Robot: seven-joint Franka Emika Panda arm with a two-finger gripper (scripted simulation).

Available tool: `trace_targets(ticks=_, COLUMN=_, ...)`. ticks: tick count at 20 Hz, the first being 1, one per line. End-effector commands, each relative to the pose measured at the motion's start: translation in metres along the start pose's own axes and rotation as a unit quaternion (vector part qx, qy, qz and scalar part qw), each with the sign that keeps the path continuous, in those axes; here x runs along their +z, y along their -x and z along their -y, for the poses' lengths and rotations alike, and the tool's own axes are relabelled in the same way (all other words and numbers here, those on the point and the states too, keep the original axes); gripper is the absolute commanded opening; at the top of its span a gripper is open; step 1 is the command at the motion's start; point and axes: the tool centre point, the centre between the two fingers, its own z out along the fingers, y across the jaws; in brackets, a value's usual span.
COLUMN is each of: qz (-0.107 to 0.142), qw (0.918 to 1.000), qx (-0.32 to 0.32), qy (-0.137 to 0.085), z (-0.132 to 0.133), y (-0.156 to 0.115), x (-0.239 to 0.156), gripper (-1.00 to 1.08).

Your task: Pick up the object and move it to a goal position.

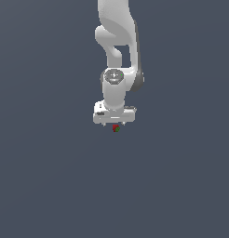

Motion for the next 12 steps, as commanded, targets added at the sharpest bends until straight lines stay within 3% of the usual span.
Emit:
trace_targets(ticks=1, qz=-0.001, qw=1.0, qx=-0.009, qy=-0.001, z=0.006, y=0.009, x=0.008, gripper=1.0)
trace_targets(ticks=12, qz=-0.002, qw=0.9998, qx=-0.02, qy=-0.002, z=0.012, y=0.02, x=0.018, gripper=1.0)
